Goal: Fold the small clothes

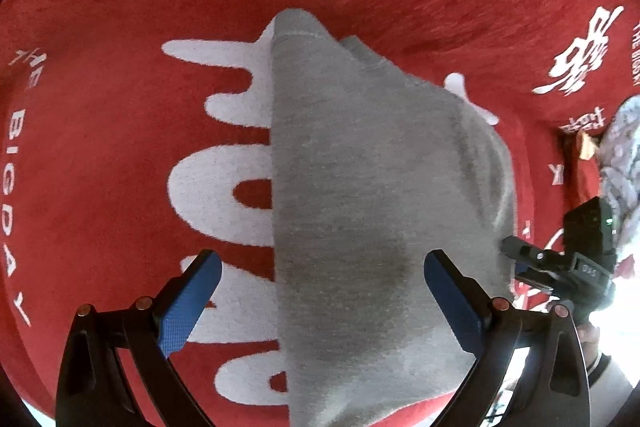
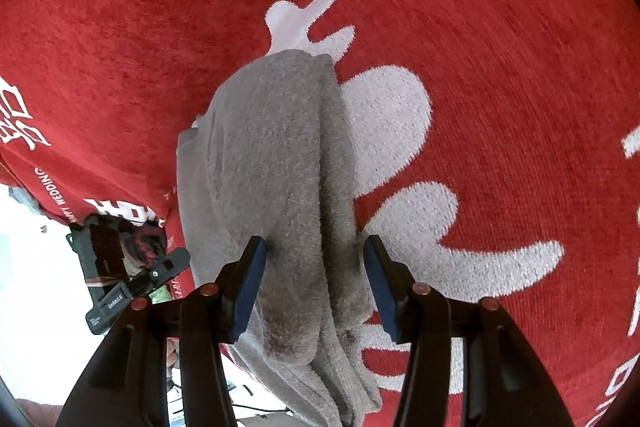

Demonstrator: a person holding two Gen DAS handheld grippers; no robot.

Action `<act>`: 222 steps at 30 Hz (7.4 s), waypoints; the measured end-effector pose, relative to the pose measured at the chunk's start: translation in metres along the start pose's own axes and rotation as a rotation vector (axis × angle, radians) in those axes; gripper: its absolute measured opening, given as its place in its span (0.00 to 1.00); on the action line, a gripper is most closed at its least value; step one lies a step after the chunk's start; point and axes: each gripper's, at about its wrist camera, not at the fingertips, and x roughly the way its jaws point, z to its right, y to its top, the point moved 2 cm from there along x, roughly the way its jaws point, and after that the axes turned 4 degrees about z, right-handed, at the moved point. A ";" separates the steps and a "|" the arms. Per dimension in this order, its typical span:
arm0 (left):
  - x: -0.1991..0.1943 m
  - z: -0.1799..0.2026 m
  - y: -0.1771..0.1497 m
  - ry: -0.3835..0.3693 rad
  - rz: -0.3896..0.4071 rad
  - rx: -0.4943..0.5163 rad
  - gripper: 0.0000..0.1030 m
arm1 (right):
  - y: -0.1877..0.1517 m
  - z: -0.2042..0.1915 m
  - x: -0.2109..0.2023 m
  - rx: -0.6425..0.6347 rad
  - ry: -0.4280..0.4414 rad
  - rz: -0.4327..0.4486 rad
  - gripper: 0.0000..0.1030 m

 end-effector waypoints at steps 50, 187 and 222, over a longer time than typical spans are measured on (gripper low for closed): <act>-0.056 0.024 -0.021 -0.222 0.008 0.153 0.50 | -0.054 -0.043 -0.013 0.177 0.405 -0.037 0.30; -0.186 -0.011 -0.165 0.366 0.019 0.138 1.00 | -0.243 -0.193 -0.043 -0.374 -0.675 0.030 0.92; -0.188 -0.021 -0.167 0.399 0.020 0.109 1.00 | -0.240 -0.203 -0.048 -0.384 -0.726 0.066 0.92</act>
